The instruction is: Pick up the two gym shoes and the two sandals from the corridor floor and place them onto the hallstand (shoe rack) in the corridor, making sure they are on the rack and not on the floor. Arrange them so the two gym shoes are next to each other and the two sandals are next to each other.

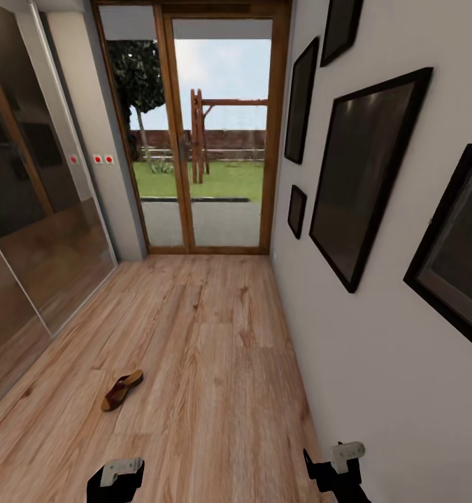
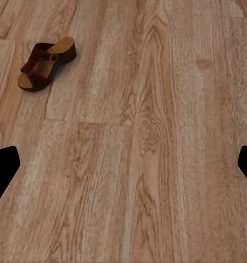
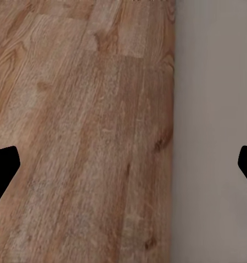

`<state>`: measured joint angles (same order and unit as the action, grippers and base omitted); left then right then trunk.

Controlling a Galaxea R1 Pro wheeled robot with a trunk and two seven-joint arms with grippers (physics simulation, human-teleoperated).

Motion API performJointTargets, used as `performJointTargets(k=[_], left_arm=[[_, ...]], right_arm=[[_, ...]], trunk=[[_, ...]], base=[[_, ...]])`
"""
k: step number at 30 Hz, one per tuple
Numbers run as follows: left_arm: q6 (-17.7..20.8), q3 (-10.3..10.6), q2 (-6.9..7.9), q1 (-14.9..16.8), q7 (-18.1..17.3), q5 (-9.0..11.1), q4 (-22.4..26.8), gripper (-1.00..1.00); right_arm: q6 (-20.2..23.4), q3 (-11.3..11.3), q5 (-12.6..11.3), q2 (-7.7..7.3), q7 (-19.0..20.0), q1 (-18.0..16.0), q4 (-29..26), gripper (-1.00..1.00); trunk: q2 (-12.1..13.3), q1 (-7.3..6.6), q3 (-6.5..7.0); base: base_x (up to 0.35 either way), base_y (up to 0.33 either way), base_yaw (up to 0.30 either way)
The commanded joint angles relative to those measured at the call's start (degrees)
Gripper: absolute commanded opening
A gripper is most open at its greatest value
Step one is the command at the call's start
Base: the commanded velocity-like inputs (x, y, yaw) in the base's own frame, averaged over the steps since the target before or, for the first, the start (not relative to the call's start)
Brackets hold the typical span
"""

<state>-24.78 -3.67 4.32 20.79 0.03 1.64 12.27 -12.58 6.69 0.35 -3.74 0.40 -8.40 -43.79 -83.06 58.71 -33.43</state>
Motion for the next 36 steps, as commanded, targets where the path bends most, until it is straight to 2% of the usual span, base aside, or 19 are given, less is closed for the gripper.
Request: performJointTargets(k=[1, 8, 18, 29, 36], left_arm=[[-0.18, -0.1, -0.01, 0.04, 0.02, 0.19, -0.05, 1.0], [-0.18, -0.11, -0.01, 0.04, -0.05, 0.16, -0.05, 1.0], [-0.18, 0.0, -0.01, 0.04, -0.09, 0.12, -0.05, 1.0], [-0.18, 0.0, -0.01, 0.04, -0.05, 0.12, -0.05, 1.0], [-0.18, 0.15, -0.04, 0.04, -0.07, 0.12, -0.05, 1.0]], right_arm=[[-0.16, 0.14, 0.01, -0.04, 0.04, -0.03, 0.03, 1.0], [-0.16, 0.12, 0.01, -0.03, 0.0, -0.03, -0.02, 1.0], [-0.16, 0.09, -0.01, -0.02, -0.05, -0.03, -0.01, 1.0], [-0.16, 0.13, -0.01, -0.01, -0.05, -0.03, 0.01, 1.0], [-0.16, 0.14, 0.0, -0.03, -0.05, -0.03, 0.02, 1.0]], trunk=[[-0.02, 0.01, -0.05], [-0.02, 0.01, -0.05], [-0.02, 0.01, -0.05], [-0.02, 0.01, -0.05], [-0.02, 0.01, -0.05]], base=[[0.234, 0.0, 0.0], [0.224, 0.0, 0.0], [0.061, 0.0, 0.0], [0.211, 0.0, 0.0], [0.05, 0.0, 0.0]])
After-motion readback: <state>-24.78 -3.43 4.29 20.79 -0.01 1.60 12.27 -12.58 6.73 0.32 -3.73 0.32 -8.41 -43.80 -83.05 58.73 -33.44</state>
